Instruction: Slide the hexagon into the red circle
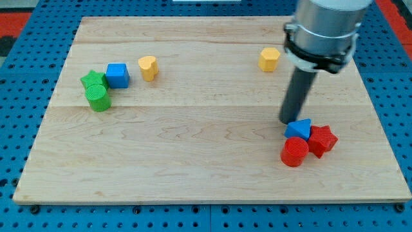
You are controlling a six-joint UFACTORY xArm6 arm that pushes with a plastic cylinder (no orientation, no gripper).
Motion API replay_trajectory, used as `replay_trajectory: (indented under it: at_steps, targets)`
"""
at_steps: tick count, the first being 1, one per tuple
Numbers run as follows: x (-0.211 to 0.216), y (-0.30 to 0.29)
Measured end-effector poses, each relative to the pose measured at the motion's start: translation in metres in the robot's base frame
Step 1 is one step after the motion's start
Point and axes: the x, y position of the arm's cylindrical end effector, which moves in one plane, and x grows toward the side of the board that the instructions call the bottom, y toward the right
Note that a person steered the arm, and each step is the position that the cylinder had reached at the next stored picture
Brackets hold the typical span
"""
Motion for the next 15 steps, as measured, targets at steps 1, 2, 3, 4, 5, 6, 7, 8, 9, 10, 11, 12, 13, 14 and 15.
replay_trajectory:
  at_steps: [1, 2, 3, 4, 5, 6, 7, 8, 9, 10, 11, 12, 13, 14, 15]
  targets:
    - [-0.06, 0.042]
    - [-0.131, 0.052]
    - [-0.19, -0.01]
    - [-0.142, -0.047]
    - [-0.195, -0.048]
    - [-0.257, -0.041]
    - [-0.277, -0.046]
    - [-0.239, -0.156]
    - [-0.173, -0.16]
    - [-0.166, -0.118]
    - [-0.132, -0.088]
    - [-0.04, -0.118]
    - [-0.025, -0.121]
    - [-0.004, -0.04]
    - [0.026, -0.016]
